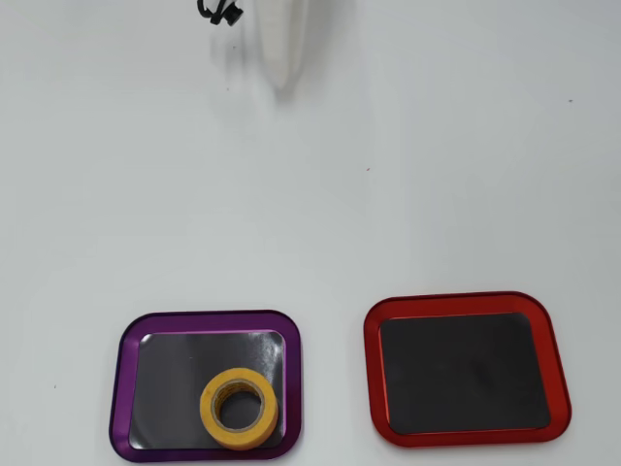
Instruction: Grasp a tape and put it in the right purple dish.
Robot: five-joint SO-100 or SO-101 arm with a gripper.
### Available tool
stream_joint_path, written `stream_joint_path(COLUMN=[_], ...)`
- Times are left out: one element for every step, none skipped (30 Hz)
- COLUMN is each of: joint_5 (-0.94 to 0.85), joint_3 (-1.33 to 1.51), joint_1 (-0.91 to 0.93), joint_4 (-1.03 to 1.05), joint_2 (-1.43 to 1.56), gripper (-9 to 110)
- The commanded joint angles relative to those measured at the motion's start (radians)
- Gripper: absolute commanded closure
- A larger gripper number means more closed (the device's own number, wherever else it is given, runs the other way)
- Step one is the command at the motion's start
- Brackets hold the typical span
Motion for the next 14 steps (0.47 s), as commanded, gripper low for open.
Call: stream_joint_path(joint_5=[-0.005,-0.006,-0.006,-0.006,-0.006,-0.006,-0.006,-0.006,0.000,0.002,-0.005,-0.005,-0.005,-0.005], joint_3=[0.002,0.002,0.002,0.002,0.002,0.002,0.002,0.002,0.003,0.006,0.006,0.006,0.005,0.005], joint_1=[0.003,0.003,0.003,0.003,0.003,0.003,0.003,0.003,0.005,0.005,0.005,0.005,0.005,0.005], joint_4=[0.008,0.008,0.008,0.008,0.008,0.008,0.008,0.005,-0.006,-0.008,-0.008,-0.008,-0.008,-0.008], joint_2=[0.075,0.075,0.075,0.075,0.075,0.075,0.075,0.075,0.075,0.075,0.077,0.077,0.077,0.077], gripper=[102,102,102,102,102,102,102,102,102,102,102,102,102,102])
